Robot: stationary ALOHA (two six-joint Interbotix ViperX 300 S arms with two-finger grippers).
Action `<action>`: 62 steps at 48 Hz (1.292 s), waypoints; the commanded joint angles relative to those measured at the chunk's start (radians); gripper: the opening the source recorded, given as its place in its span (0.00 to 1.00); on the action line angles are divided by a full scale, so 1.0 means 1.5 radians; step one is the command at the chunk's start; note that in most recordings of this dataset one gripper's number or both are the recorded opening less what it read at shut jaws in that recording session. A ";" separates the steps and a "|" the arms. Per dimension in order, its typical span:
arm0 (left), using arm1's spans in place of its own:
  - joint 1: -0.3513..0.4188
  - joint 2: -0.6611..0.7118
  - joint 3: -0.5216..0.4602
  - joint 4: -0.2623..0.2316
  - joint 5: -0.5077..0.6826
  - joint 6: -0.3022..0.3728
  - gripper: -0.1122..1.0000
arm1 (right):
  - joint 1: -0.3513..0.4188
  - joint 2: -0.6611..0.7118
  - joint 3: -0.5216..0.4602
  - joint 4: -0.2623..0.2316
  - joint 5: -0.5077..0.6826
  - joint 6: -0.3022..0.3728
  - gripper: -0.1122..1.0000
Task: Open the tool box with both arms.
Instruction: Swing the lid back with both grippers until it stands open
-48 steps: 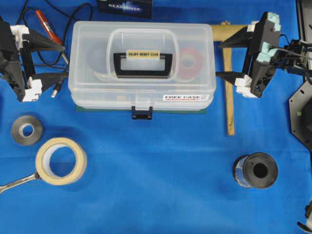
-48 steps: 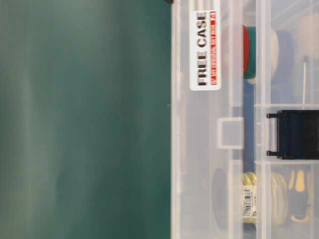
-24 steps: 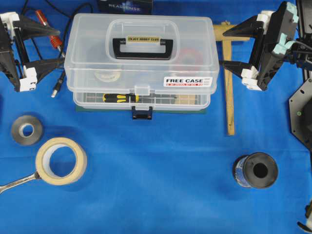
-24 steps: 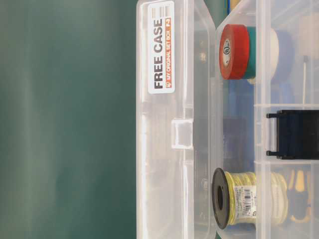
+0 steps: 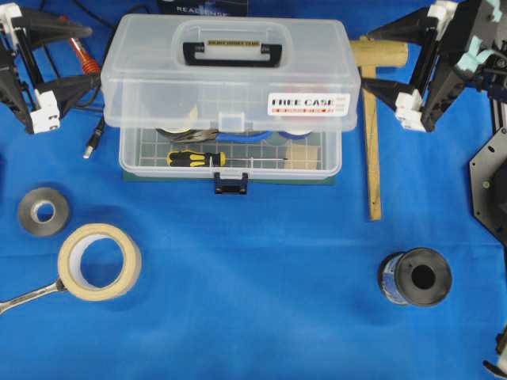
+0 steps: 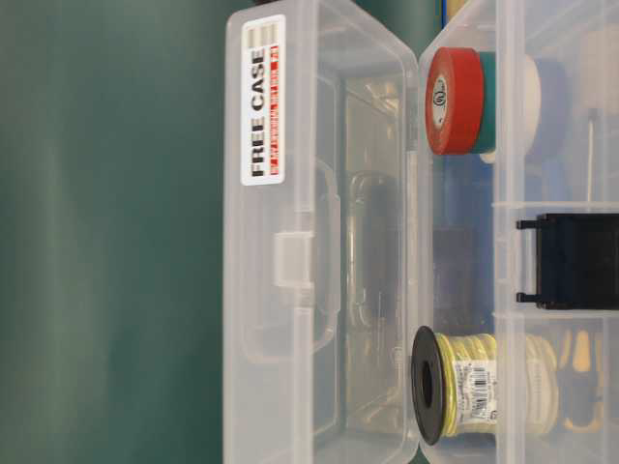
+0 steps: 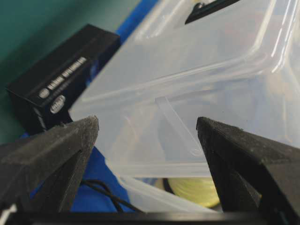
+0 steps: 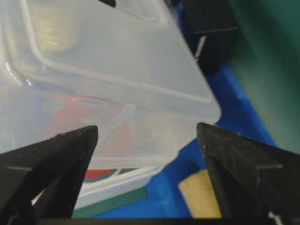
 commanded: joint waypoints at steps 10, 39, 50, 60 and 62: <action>0.030 0.020 -0.039 0.002 -0.030 -0.001 0.93 | -0.024 0.010 -0.037 0.002 -0.054 0.002 0.88; 0.094 0.082 -0.065 0.002 -0.040 0.012 0.93 | -0.086 0.066 -0.060 0.002 -0.060 0.001 0.88; 0.117 0.117 -0.083 0.003 -0.040 0.018 0.93 | -0.106 0.083 -0.069 0.002 -0.060 0.001 0.88; 0.137 0.141 -0.099 0.002 -0.040 0.031 0.93 | -0.123 0.091 -0.074 0.002 -0.060 0.001 0.88; 0.141 0.146 -0.102 0.002 -0.040 0.032 0.93 | -0.127 0.093 -0.074 0.002 -0.060 0.000 0.88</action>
